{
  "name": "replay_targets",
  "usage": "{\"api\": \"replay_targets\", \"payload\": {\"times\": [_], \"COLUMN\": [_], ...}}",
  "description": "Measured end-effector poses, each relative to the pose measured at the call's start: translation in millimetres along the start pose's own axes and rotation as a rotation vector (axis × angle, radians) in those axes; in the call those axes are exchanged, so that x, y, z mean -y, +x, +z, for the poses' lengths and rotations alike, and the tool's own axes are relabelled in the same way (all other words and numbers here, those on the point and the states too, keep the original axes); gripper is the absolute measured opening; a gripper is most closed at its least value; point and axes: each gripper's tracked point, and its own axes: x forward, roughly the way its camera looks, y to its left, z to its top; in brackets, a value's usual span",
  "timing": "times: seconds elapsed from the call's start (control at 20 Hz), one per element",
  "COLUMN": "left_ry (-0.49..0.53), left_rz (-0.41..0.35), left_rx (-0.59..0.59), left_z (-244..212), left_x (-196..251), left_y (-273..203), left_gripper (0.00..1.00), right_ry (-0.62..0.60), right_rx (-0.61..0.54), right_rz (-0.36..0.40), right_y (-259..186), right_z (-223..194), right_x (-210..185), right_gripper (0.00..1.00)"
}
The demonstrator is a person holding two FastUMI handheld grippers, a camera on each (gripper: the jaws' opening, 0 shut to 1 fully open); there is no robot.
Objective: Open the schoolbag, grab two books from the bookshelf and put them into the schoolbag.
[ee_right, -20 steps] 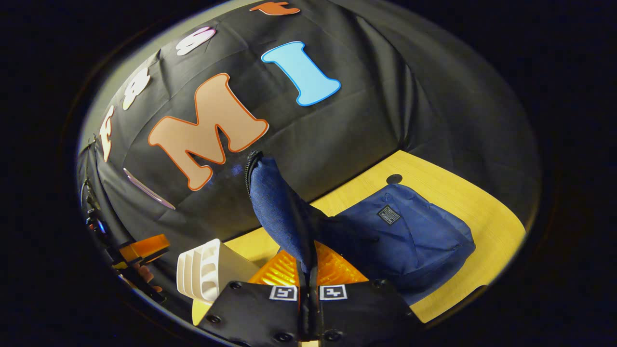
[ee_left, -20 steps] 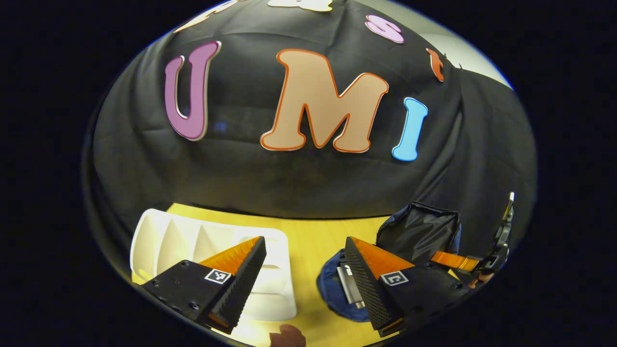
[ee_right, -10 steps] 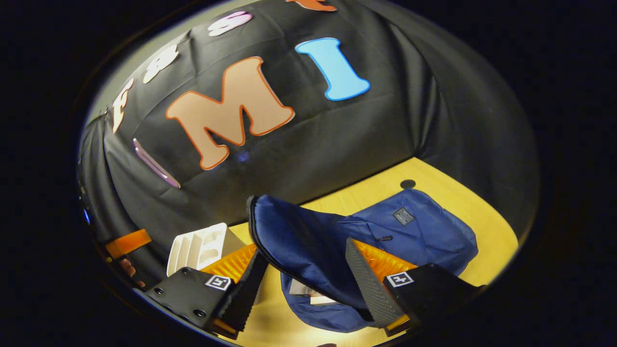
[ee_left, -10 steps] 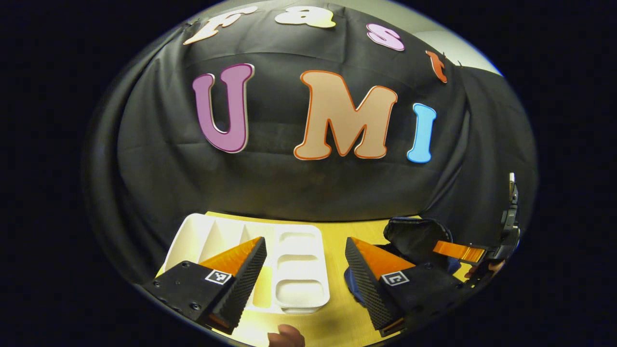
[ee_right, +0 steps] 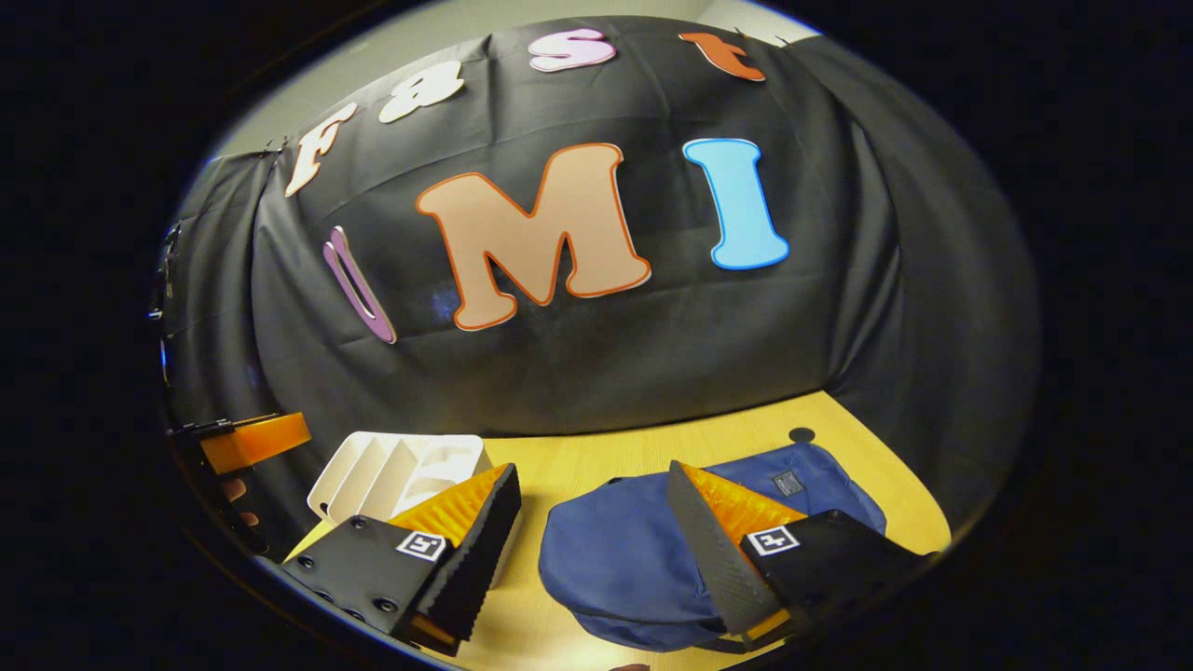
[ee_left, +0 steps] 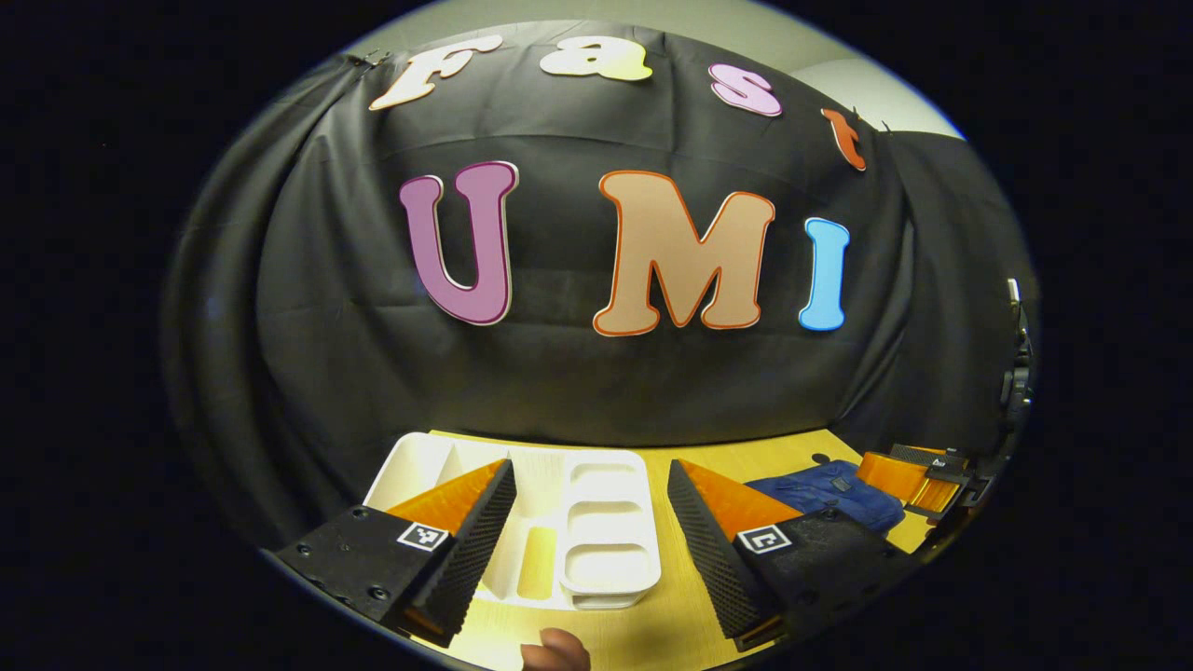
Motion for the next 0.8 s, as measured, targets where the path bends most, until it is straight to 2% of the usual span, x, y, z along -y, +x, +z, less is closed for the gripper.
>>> {"api": "replay_targets", "payload": {"times": [0.25, 0.3, 0.45, 0.5, 0.6, 0.8], "left_ry": [0.006, 0.006, 0.0, 0.001, 0.004, 0.013], "left_rz": [-0.006, -0.007, -0.011, -0.013, -0.015, -0.02], "left_rx": [0.019, 0.023, 0.03, 0.031, 0.032, 0.043], "left_z": [4.7, 5.3, 6.5, 6.6, 5.3, 5.9], "left_x": [1.3, 1.6, 1.9, 2.3, 2.6, 5.7], "left_y": [-8.7, -9.2, -11.7, -11.2, -11.3, -15.0], "left_gripper": [0.94, 0.96, 0.94, 0.96, 0.94, 0.96], "right_ry": [-0.042, -0.045, -0.039, -0.037, -0.036, -0.022], "right_rx": [0.049, 0.06, 0.099, 0.101, 0.101, 0.114], "right_rz": [0.001, -0.008, -0.031, -0.032, -0.04, -0.05], "right_y": [-13.1, -14.9, -17.9, -18.7, -22.2, -28.7], "right_z": [17.2, 20.5, 33.3, 33.9, 33.9, 37.4], "right_x": [-11.7, -10.8, -8.8, -8.7, -5.0, -0.7], "right_gripper": [1.0, 1.0, 1.0, 1.0, 1.0, 1.0]}}
